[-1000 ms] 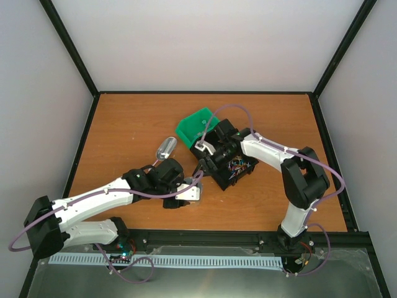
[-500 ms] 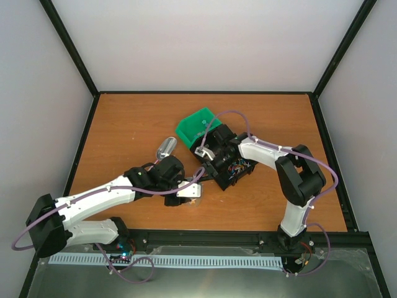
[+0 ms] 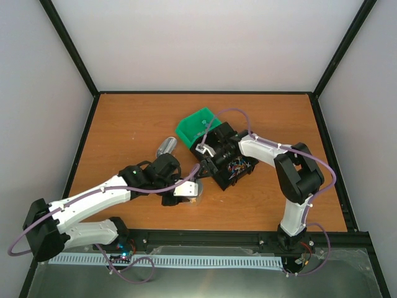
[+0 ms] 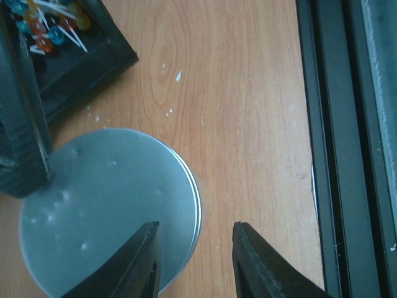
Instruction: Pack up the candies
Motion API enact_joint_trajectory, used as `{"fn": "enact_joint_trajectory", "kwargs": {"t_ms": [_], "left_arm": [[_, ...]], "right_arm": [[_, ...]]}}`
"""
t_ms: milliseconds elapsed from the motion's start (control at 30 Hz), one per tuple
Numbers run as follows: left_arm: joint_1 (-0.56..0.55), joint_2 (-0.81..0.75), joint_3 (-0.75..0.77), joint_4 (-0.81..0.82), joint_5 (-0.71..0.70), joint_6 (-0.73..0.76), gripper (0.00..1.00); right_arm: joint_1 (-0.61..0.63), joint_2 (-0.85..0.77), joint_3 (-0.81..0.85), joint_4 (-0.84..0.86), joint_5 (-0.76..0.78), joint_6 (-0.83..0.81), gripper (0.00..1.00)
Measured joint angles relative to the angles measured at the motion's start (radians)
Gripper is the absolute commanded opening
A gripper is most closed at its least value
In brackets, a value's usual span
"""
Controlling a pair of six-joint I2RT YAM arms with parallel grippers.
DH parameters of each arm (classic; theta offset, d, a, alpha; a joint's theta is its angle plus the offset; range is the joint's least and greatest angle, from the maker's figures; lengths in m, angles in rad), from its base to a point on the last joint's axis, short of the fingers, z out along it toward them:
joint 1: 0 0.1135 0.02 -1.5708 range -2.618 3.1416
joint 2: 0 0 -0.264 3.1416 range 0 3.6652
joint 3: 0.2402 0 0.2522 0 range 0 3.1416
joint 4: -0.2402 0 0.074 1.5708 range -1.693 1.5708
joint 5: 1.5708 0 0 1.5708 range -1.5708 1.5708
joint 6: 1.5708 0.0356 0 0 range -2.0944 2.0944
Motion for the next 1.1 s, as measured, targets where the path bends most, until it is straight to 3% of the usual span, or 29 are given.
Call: {"fn": "enact_joint_trajectory", "kwargs": {"t_ms": [367,667,1100], "left_arm": [[0.035,0.011,0.051,-0.017,0.010,-0.013,0.35],[0.039,0.077,0.041,-0.003,-0.004,-0.013,0.34],[0.039,0.064,0.000,0.030,-0.008,0.076,0.30]], "right_arm": [[0.006,0.032,0.080,0.008,0.005,0.024,0.58],[0.019,0.074,0.071,0.017,0.011,0.009,0.45],[-0.013,0.026,-0.004,0.091,0.005,-0.007,0.69]]}}
